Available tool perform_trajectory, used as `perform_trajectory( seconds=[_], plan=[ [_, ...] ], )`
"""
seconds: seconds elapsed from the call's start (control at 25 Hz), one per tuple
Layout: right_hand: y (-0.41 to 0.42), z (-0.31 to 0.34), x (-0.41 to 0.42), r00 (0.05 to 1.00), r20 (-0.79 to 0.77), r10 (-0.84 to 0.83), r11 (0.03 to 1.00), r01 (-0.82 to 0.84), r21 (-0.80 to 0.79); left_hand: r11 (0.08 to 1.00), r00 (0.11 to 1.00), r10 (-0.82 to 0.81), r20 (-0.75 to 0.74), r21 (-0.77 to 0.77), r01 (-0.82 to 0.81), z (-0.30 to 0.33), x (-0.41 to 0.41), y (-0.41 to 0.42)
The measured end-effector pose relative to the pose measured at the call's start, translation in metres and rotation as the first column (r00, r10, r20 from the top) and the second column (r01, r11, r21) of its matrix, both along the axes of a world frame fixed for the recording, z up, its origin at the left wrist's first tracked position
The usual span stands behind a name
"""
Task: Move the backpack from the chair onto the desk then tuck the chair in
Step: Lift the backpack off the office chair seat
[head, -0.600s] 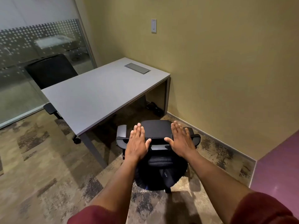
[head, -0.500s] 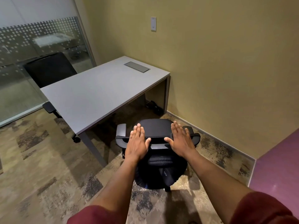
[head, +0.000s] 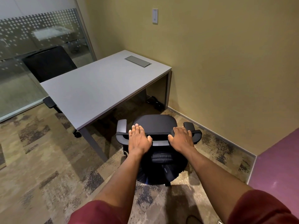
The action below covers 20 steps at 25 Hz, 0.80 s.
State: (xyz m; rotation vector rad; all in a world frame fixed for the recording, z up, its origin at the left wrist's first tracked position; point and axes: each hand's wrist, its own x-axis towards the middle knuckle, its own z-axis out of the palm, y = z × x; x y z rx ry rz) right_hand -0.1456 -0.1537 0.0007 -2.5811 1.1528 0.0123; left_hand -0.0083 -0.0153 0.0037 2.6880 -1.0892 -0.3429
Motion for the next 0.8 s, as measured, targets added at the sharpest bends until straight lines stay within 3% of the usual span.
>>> perform_trajectory(
  seconds=[0.44,0.8],
  plan=[
    [0.002,0.006,0.004,0.994,-0.073,-0.08,0.997,0.08,-0.009,0.963,0.958,0.27,-0.098,0.044,-0.267,0.003,0.021,0.009],
    [-0.002,0.01,0.012,0.979,-0.107,-0.172,0.985,0.17,-0.03,0.848,0.837,0.462,-0.292,-0.13,-0.514,0.008,0.041,0.028]
  ],
)
